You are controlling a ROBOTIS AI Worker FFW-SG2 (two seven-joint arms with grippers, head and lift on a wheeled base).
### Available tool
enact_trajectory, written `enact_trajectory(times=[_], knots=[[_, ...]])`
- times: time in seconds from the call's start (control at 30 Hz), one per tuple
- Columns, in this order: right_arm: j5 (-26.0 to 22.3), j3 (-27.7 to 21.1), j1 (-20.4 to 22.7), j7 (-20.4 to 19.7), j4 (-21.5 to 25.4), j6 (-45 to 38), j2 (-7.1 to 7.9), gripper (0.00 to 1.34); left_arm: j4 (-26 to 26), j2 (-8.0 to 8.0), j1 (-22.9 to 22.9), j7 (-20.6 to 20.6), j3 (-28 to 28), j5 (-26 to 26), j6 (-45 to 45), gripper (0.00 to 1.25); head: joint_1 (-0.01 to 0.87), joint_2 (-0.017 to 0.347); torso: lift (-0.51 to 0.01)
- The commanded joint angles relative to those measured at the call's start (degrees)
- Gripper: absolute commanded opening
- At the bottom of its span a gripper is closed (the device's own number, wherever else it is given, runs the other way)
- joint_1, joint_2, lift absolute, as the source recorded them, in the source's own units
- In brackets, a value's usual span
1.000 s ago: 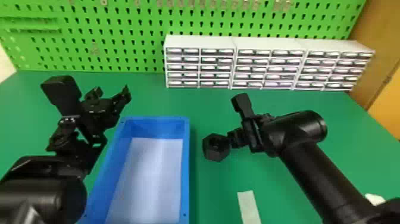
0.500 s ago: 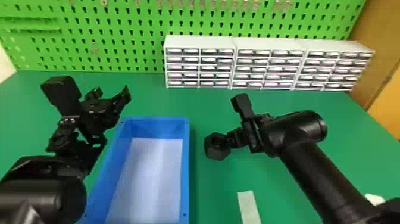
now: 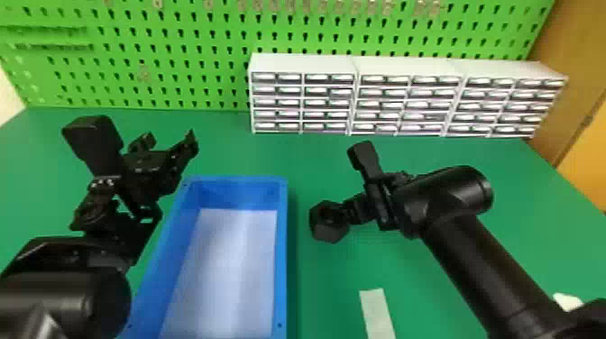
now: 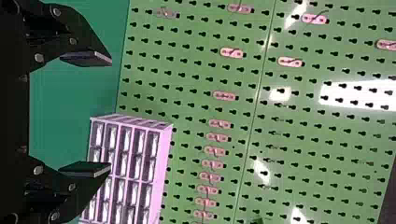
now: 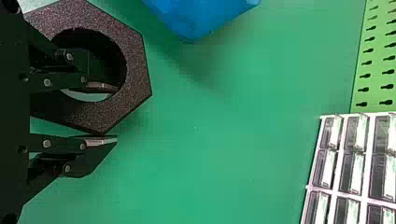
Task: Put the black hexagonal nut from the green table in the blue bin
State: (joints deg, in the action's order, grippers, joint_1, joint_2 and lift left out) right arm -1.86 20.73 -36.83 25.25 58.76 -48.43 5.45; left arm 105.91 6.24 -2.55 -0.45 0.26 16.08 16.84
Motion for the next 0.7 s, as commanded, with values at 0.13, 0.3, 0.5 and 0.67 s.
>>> enact_trajectory(times=[0.13, 0.3, 0.5, 0.67], knots=[[0.1, -0.5, 0.2, 0.0, 0.4, 0.0, 0.00, 0.31, 0.0, 0.00, 0.0, 0.0, 0.0, 0.0, -0.1, 0.79, 0.691, 0.009, -0.097], [0.8, -1.4, 0.8, 0.0, 1.3, 0.0, 0.09, 0.31, 0.0, 0.00, 0.1, 0.0, 0.1, 0.0, -0.1, 0.79, 0.691, 0.009, -0.097], [3.0, -3.5, 1.9, 0.0, 3.6, 0.0, 0.44, 0.31, 0.0, 0.00, 0.2, 0.0, 0.1, 0.0, 0.0, 0.79, 0.691, 0.009, -0.097], [4.1, -5.9, 3.1, 0.0, 5.5, 0.0, 0.79, 0.31, 0.0, 0.00, 0.2, 0.0, 0.2, 0.0, 0.0, 0.79, 0.691, 0.009, -0.097]])
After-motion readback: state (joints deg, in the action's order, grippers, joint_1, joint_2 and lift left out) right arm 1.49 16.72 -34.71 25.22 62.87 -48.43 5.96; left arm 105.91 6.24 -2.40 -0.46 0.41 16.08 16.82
